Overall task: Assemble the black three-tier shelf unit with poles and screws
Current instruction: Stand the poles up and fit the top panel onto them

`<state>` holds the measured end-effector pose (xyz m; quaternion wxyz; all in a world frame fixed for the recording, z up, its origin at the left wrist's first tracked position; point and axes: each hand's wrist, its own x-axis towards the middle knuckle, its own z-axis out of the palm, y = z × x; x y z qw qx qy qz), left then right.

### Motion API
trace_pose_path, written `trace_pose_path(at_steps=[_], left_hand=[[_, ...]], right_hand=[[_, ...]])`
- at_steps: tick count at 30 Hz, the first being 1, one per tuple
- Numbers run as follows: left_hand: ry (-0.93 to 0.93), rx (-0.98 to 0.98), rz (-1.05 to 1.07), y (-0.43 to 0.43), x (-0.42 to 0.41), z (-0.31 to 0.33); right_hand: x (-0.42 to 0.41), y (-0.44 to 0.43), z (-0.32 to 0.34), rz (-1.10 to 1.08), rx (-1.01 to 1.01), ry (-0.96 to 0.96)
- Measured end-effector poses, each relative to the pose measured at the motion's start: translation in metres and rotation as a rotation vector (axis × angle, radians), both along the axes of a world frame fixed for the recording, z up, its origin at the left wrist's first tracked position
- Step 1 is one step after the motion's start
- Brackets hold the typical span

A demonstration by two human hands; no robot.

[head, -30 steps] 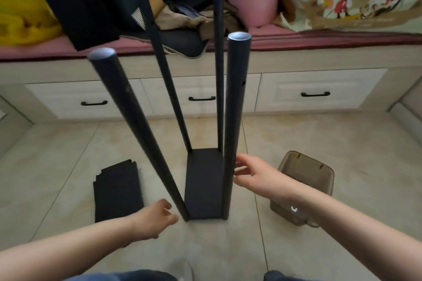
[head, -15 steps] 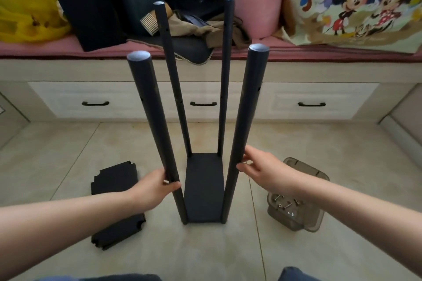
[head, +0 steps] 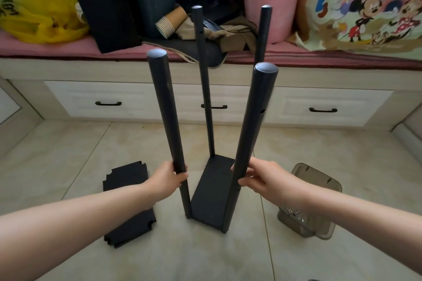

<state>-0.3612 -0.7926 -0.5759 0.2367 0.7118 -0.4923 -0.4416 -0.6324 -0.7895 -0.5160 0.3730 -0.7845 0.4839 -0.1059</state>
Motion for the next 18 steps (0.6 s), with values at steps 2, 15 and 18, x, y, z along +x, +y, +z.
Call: trace_pose_path(at_steps=[2, 15, 18], left_hand=[[0.046, -0.041, 0.028, -0.008, 0.0, 0.01], [0.023, -0.134, -0.004, -0.045, 0.022, 0.051], [0.004, -0.151, -0.019, -0.045, 0.027, 0.052]], right_hand=[[0.004, 0.004, 0.004, -0.006, -0.006, -0.056], [0.082, 0.004, 0.021, 0.075, 0.061, -0.182], [0.096, 0.006, 0.015, 0.091, 0.06, -0.193]])
